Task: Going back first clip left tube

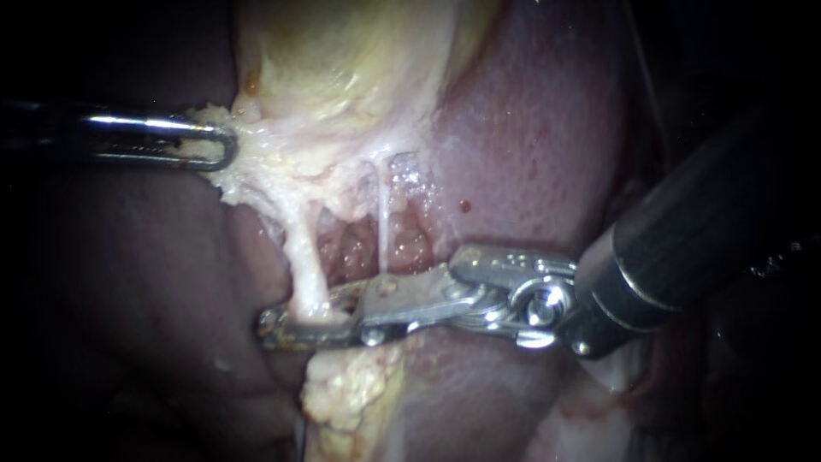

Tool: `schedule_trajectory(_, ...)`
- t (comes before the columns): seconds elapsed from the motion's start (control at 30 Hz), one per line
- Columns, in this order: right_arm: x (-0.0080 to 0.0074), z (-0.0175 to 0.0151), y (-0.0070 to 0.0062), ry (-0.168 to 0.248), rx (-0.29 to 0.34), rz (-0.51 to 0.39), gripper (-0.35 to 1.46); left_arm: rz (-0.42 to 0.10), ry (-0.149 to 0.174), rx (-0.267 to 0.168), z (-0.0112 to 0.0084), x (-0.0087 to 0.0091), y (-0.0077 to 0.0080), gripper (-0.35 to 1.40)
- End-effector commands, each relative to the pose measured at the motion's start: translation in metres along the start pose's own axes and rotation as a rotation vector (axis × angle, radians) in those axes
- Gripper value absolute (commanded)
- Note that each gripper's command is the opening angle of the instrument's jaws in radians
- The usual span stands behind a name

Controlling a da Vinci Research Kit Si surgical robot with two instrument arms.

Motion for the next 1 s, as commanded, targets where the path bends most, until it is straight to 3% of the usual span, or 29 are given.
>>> schedule_trajectory(0.03,0.0,0.0,0.0,0.0,0.001,0.0,-0.35,0.0,0.0,0.001,0.0,0.0,0.0,-0.35)
schedule_trajectory(0.1,-0.0002,0.0002,0.0001,-0.006,0.011,-0.001,-0.25,0.0,0.0,0.001,0.0,0.0,0.0,-0.35)
schedule_trajectory(0.2,-0.0003,0.0005,0.0002,-0.001,0.013,-0.002,0.32,0.0,0.0,0.001,0.0,0.0,0.0,-0.35)
schedule_trajectory(0.27,-0.0002,0.0008,0.0004,0.018,0.021,-0.002,0.43,0.0,0.0,0.001,0.0,0.0,0.0,-0.35)
schedule_trajectory(0.4,-0.0002,0.001,0.0005,0.047,0.034,-0.003,0.49,0.001,0.0,0.001,0.0,-0.0001,0.0,-0.35)
schedule_trajectory(0.57,-0.0007,0.0013,0.0013,0.051,0.02,-0.005,0.49,0.0,0.0,0.001,0.0,-0.0001,0.0001,-0.35)
schedule_trajectory(0.83,-0.0029,0.0027,0.0057,0.086,-0.082,-0.115,0.5,0.0,0.001,0.002,0.0002,-0.0001,0.0001,-0.35)
schedule_trajectory(1.0,-0.0036,0.0021,0.0075,0.117,-0.163,-0.134,0.5,0.0,0.001,0.003,0.0003,-0.0001,0.0002,-0.35)
